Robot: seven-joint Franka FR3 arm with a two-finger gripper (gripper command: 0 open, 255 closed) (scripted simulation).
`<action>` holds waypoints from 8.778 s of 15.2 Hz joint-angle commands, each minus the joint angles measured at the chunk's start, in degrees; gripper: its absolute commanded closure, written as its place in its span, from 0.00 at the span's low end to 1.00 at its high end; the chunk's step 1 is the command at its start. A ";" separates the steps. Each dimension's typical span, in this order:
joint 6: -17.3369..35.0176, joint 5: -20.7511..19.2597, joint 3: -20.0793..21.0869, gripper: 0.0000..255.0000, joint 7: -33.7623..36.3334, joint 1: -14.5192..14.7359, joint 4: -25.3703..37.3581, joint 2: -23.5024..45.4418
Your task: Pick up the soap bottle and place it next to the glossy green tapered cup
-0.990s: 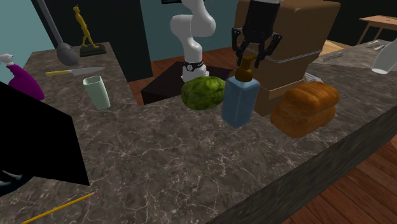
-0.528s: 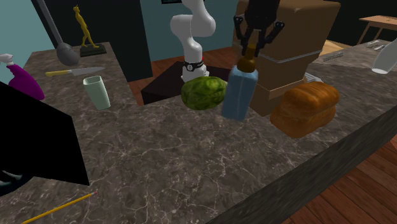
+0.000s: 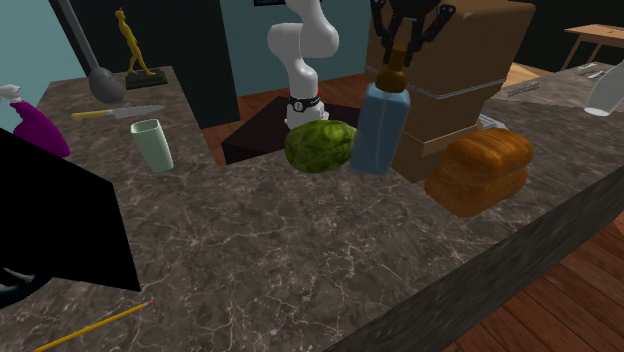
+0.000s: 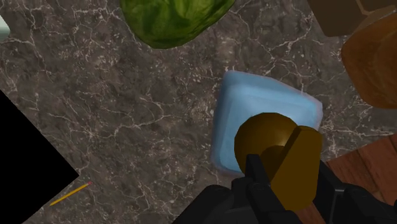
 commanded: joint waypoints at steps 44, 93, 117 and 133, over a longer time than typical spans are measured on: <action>-12.61 4.35 -30.64 1.00 -48.04 -15.98 -9.34 -27.17; 4.32 1.29 -53.81 1.00 -80.02 -26.55 -13.62 -17.22; 22.84 0.55 -54.81 1.00 -79.18 -27.09 -31.96 -17.02; 29.92 0.85 -55.43 1.00 -79.36 -27.19 -37.04 -14.95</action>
